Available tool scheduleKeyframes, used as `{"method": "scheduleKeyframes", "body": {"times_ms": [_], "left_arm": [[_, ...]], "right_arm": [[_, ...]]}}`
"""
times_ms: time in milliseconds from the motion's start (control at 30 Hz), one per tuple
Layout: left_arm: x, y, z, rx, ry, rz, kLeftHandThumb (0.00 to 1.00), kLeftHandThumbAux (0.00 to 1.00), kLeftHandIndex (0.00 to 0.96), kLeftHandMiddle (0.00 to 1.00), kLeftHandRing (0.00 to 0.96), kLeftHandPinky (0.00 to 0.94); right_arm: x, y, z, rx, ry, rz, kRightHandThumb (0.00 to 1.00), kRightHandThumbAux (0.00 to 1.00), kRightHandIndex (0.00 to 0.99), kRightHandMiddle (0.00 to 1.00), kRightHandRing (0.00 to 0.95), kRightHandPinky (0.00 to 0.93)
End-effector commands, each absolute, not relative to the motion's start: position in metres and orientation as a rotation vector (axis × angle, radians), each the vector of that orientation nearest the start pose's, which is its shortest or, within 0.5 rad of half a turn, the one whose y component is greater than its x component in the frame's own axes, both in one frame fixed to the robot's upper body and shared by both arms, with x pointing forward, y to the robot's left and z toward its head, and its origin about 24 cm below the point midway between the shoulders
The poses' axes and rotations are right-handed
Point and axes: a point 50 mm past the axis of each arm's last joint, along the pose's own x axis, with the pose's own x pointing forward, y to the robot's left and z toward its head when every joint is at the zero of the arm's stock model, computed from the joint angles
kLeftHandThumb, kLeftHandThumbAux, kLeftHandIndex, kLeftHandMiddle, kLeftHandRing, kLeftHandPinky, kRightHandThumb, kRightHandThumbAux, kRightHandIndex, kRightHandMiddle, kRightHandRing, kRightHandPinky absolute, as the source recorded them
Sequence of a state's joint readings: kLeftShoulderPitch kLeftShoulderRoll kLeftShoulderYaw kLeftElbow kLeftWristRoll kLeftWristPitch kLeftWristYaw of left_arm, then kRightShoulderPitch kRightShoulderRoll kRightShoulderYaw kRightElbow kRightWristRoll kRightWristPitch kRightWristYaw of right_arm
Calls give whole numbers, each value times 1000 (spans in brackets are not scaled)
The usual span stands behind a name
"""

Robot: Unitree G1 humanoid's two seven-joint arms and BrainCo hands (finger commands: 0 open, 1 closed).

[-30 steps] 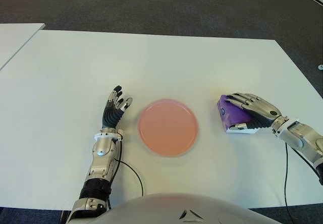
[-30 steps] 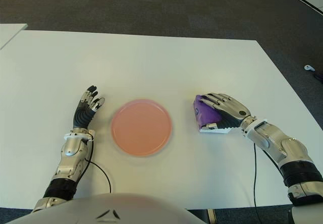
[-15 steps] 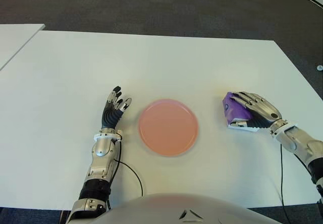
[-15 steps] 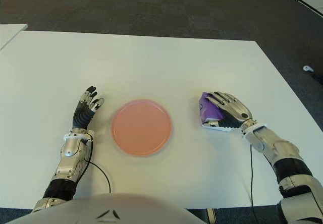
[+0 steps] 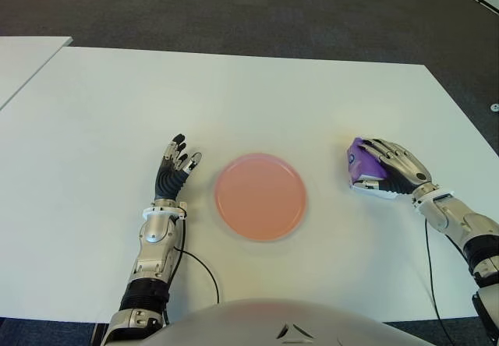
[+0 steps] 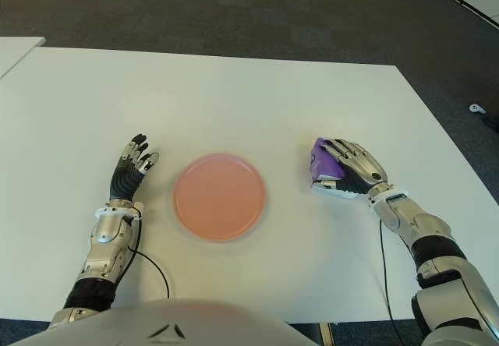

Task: Put the tissue paper into the plate.

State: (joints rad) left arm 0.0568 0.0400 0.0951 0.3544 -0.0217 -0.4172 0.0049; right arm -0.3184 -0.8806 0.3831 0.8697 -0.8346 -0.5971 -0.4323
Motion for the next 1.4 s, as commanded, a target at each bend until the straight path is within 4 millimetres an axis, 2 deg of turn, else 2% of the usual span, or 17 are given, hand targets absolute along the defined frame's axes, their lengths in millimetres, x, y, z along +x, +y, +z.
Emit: {"method": "scheduleKeyframes", "body": {"times_ms": [33,500,633,700,1233,1400], "left_arm": [[221,188,-18,25,30,125,0,581,0,0,0,0],[220,192,-16,38,22,124,0,581,0,0,0,0],[220,193,-15,43,22,125,0,578,0,0,0,0],[219,193,-14,48,21,126,0,577,0,0,0,0],[219,196,-12,47,27,123,0,567,0,0,0,0],[218,197,-11,50,28,124,0,563,0,0,0,0]], "right_arm": [[227,-307,-25,-1577,159,572,277,191,0,0,0,0],[237,-291,-31,-1566,131,565,308,220,0,0,0,0],[246,-275,-48,-1575,178,556,321,217,0,0,0,0],[242,-271,-57,-1568,201,545,324,212,0,0,0,0],[236,-271,-56,-1505,140,528,313,187,0,0,0,0],[236,-270,-56,-1603,61,521,313,161,0,0,0,0]]}}
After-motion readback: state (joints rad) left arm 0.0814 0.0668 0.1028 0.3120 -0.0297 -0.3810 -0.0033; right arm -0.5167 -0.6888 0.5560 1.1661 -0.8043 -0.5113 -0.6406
